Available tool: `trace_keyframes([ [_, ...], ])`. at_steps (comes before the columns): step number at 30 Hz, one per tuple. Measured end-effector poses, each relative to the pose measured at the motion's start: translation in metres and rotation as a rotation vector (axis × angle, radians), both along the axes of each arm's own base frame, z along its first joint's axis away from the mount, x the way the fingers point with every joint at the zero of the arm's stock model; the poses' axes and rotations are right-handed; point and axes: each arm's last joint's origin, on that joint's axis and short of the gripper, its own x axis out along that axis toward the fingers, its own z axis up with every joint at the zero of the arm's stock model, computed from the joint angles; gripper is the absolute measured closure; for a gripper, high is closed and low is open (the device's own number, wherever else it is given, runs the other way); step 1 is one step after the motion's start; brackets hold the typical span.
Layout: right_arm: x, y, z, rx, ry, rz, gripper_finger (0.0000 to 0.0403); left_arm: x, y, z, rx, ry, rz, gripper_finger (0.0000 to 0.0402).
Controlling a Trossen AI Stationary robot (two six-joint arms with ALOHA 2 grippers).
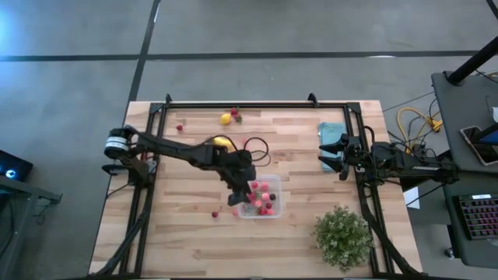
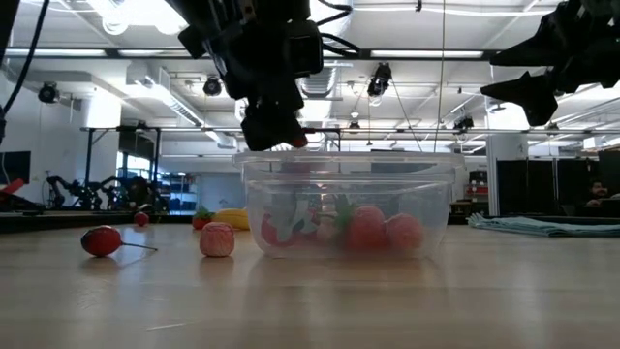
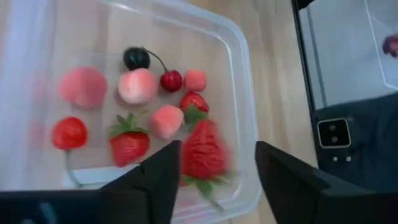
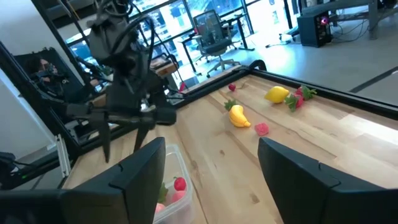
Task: Pick and placing Produce into tupperware
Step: Put the red strawberry into the transparent bin, then put the dark red cherry into the transparent bin
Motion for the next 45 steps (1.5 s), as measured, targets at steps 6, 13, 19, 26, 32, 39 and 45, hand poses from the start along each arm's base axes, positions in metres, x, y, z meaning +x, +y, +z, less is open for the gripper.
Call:
trace_keyframes([
  [6,0.0,0.0,0.0,0.0,0.001,0.0,0.0154,0.005,-0.009,0.003,0.007,-0.01,0.068,0.0134],
  [13,0.0,0.0,0.0,0.0,0.0,0.0,0.015,-0.021,-0.034,0.026,0.11,-0.013,-0.006,0.0117],
  [19,0.0,0.0,0.0,0.0,0.0,0.0,0.0156,-0.061,-0.07,0.035,0.393,0.126,0.173,0.0116],
  [26,0.0,0.0,0.0,0.0,0.001,-0.002,0.0151,-0.08,-0.104,0.033,0.321,0.172,0.485,0.0116],
  [32,0.0,0.0,0.0,0.0,0.002,-0.002,0.0155,-0.087,-0.128,0.013,0.295,0.271,0.549,0.0116],
  [39,0.0,0.0,0.0,0.0,0.002,-0.002,0.0152,-0.089,-0.155,-0.02,0.317,0.328,0.656,0.0116],
  [45,0.0,0.0,0.0,0.0,0.002,-0.002,0.015,-0.097,-0.173,-0.04,0.338,0.324,0.762,0.0116],
])
